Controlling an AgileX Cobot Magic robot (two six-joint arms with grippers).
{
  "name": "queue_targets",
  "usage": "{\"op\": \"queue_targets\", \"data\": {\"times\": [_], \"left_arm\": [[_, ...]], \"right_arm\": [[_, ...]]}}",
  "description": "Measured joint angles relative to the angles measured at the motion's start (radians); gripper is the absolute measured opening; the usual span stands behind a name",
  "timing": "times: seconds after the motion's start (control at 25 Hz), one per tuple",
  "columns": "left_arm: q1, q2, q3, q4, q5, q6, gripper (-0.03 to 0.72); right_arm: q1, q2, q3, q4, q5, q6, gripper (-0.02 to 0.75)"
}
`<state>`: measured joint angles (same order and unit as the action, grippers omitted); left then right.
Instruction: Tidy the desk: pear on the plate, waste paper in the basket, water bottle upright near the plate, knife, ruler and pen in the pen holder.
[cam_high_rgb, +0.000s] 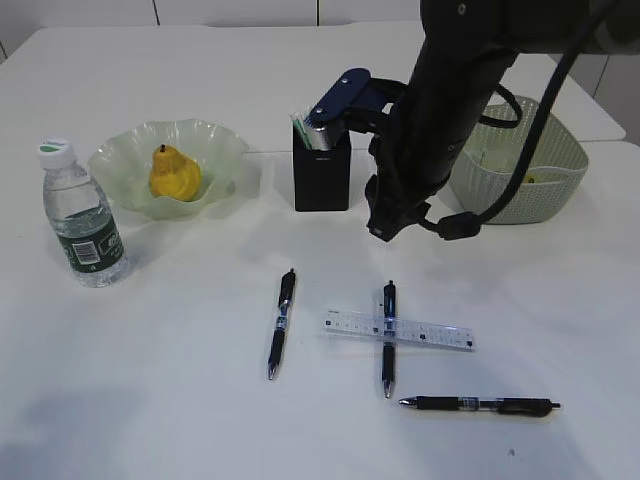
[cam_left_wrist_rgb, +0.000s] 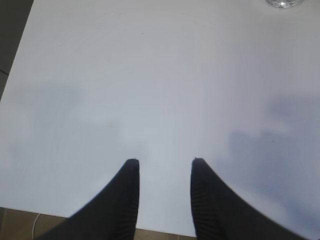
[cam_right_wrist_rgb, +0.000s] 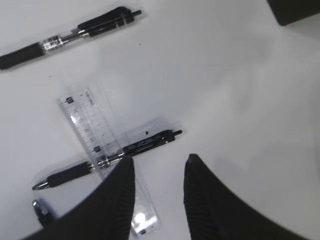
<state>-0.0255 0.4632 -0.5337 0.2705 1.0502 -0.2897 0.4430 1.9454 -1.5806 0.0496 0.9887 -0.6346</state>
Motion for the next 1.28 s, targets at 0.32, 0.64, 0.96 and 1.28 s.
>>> {"op": "queue_targets", "data": {"times": [0.32,0.64,0.96,1.28], "left_arm": [[0.0,0.0,0.0,0.016,0.004,0.0,0.239],[0.0,0.0,0.0,0.018,0.004,0.0,0.238],[0.0,0.0,0.0,0.049,-0.002,0.0,0.238],[0.0,0.0,0.0,0.053,-0.002,0.0,0.238]], "right_arm": [[0.0,0.0,0.002,0.086,0.131,-0.001,0.281],[0.0,0.0,0.002,0.084,0.174,-0.001,0.333],[0.0,0.002,0.002,0.085,0.196,-0.001,0.637],[0.0,0.022,0.002,0.164,0.216,-0.374,0.56]]}}
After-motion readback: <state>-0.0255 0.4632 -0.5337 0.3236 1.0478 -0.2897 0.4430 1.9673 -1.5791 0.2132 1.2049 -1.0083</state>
